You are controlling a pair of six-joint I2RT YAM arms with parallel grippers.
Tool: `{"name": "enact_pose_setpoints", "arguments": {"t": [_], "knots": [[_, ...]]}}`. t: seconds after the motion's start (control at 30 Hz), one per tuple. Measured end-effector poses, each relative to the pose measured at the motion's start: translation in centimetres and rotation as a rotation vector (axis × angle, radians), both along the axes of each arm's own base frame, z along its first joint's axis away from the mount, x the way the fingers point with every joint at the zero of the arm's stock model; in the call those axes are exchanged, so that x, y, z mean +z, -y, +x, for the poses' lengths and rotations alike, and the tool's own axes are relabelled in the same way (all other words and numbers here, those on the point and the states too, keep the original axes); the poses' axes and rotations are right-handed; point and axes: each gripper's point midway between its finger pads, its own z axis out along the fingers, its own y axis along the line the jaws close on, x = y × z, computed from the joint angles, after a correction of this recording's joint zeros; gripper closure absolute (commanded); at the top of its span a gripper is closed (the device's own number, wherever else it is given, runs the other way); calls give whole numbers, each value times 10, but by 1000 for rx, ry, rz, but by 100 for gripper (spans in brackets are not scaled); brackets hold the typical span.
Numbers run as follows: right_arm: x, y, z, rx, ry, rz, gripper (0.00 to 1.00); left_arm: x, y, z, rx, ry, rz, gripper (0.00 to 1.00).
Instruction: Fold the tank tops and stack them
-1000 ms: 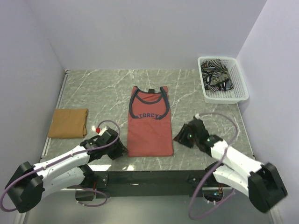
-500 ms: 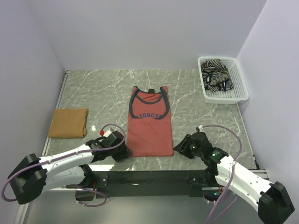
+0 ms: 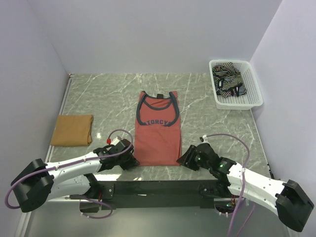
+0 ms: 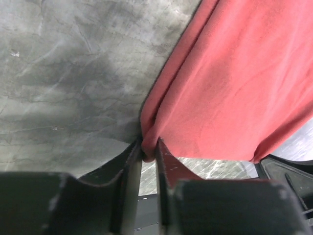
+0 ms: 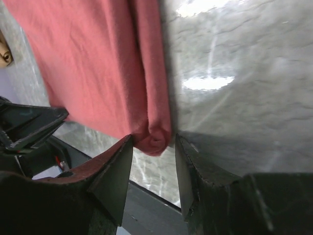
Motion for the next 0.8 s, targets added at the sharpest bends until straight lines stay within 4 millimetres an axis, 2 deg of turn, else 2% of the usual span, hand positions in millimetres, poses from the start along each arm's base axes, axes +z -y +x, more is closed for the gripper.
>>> {"name": "enact_pose_setpoints", "arguments": {"t": [0.07, 0.1, 0.13, 0.27, 0.5, 0.7, 0.77, 0.8], "knots": [[0, -5, -1, 5, -1, 9, 54, -1, 0, 0, 1, 1, 2, 83], [-1, -7, -1, 6, -5, 12, 59, -1, 0, 0, 0, 2, 3, 83], [-1, -7, -1, 4, -6, 13, 60, -1, 0, 0, 0, 3, 2, 84], [1, -6, 1, -27, 0, 22, 59, -1, 0, 0, -1, 5, -1, 89], [-2, 11, 0, -83, 40, 20, 57, 0, 1, 1, -9, 17, -8, 98], [-3, 1, 7, -73, 20, 4, 58, 0, 1, 1, -21, 27, -9, 99], [-3, -4, 9, -67, 22, 12, 65, 0, 2, 1, -24, 29, -10, 99], [-4, -6, 10, -64, 22, 14, 79, 0, 2, 1, -25, 32, -12, 100]]}}
